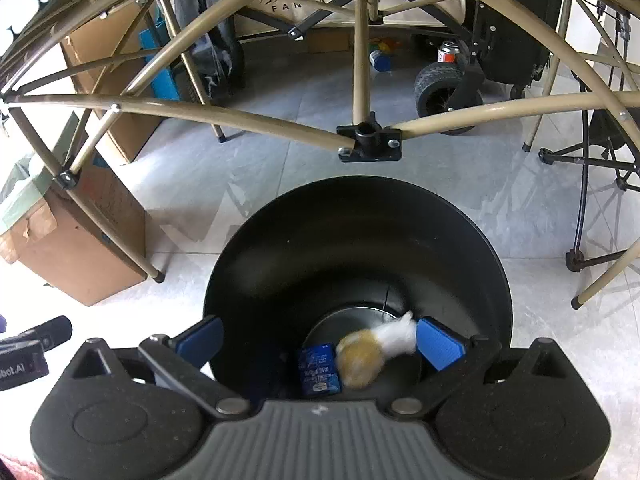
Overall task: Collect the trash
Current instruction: 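Open the right gripper to drop the plush sheep into the bin, then raise both tools from the bin toward the table items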
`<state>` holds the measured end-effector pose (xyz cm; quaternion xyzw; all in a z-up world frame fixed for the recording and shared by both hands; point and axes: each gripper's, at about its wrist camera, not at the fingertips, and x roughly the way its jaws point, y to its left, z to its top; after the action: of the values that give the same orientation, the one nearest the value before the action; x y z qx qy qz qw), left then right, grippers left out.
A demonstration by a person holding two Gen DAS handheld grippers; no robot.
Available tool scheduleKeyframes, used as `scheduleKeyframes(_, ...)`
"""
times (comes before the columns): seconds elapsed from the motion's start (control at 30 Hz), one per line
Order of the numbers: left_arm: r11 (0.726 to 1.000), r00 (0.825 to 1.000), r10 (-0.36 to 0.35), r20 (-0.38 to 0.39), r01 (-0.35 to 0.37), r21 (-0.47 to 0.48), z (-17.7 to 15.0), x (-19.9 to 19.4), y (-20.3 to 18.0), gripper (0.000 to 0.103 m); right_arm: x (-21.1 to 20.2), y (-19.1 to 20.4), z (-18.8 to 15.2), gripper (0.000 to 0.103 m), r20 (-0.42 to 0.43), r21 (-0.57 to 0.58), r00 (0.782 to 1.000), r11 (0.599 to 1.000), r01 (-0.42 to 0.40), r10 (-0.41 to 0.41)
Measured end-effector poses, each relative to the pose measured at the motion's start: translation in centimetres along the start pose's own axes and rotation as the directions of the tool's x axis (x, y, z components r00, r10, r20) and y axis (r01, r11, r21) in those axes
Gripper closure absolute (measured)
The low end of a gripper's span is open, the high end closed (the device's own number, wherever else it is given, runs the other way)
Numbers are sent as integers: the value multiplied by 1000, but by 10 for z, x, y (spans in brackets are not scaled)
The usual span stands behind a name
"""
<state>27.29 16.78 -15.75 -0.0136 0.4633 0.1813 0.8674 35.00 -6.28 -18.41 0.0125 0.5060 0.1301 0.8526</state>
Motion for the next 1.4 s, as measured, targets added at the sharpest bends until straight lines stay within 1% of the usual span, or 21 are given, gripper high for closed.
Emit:
scheduleKeyframes(0.47,1000,1000,0,15,0,4,1,-6,-3,0,-5,-3,-2,0,19,6,1000,1000,0,0)
scheduleKeyframes(0.83,1000,996,-19,91,19,6,8,-35,-17,0,-20,-8,-3,0,59,3,998,1000,-14,13)
scheduleKeyframes(0.9,999,993,-32,112,32,-4,10,-45,-18,0,-24,-10,-3,0,72,5,997,1000,-15,15)
scheduleKeyframes(1.0,1000,987,-24,157,25,-5,12,-61,-25,0,-33,-13,-3,0,98,9,995,1000,-18,17)
scheduleKeyframes(1.13,999,982,-34,186,34,3,13,-77,-34,0,-49,-17,-5,0,143,8,990,1000,-14,13)
scheduleKeyframes(1.4,997,964,-77,254,77,11,13,-110,-52,0,-86,-30,-10,0,237,15,971,1000,-27,23)
